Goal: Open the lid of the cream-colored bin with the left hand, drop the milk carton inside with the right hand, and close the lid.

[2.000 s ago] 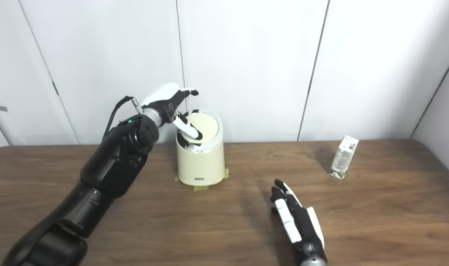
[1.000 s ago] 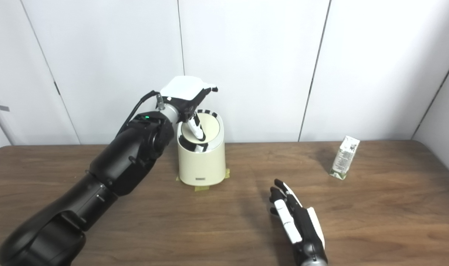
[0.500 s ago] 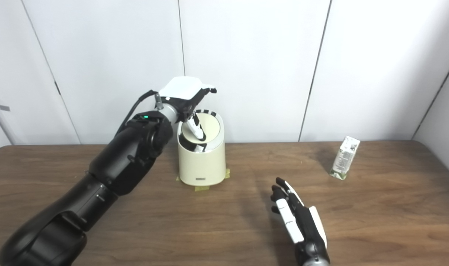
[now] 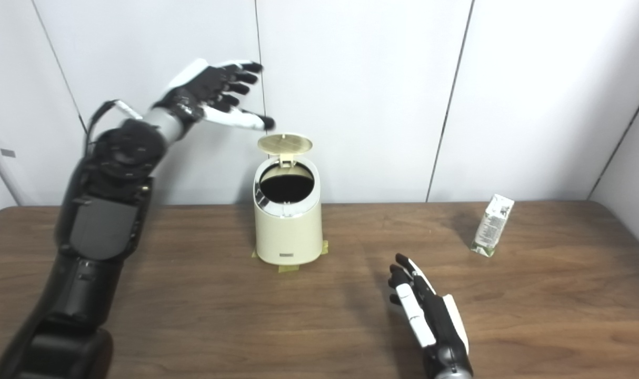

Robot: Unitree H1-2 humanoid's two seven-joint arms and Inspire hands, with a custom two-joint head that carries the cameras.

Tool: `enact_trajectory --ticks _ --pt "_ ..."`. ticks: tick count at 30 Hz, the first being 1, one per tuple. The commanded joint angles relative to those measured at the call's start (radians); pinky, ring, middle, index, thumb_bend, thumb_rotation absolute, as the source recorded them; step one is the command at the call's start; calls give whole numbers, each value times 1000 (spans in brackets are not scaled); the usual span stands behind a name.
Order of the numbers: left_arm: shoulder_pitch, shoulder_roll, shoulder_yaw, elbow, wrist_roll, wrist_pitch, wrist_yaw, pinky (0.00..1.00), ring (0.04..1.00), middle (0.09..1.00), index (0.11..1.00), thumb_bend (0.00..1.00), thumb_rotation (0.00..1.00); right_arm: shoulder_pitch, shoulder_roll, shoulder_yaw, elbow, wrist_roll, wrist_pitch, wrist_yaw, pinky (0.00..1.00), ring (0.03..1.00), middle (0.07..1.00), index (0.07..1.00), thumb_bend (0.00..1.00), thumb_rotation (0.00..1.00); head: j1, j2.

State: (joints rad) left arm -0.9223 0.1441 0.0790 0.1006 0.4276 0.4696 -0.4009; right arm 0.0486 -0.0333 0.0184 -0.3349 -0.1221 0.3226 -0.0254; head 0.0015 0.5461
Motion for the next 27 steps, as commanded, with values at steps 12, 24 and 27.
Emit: enact_trajectory --ticks 12,24,27 --pt "250 -224 212 -225 -146 0 137 907 942 949 948 413 863 -27 -20 -3 -48 1 -10 17 806 859 889 911 477 895 -11 16" --pt "536 -182 155 -269 -334 -83 199 969 982 988 996 587 1000 -73 -39 -96 -56 10 -51 -33 822 858 874 897 626 349 -46 33" --pt "572 -157 132 -241 -354 -105 216 975 986 993 1000 615 1000 -84 -78 -126 -29 -9 -69 -43 865 869 875 903 637 245 -111 41"
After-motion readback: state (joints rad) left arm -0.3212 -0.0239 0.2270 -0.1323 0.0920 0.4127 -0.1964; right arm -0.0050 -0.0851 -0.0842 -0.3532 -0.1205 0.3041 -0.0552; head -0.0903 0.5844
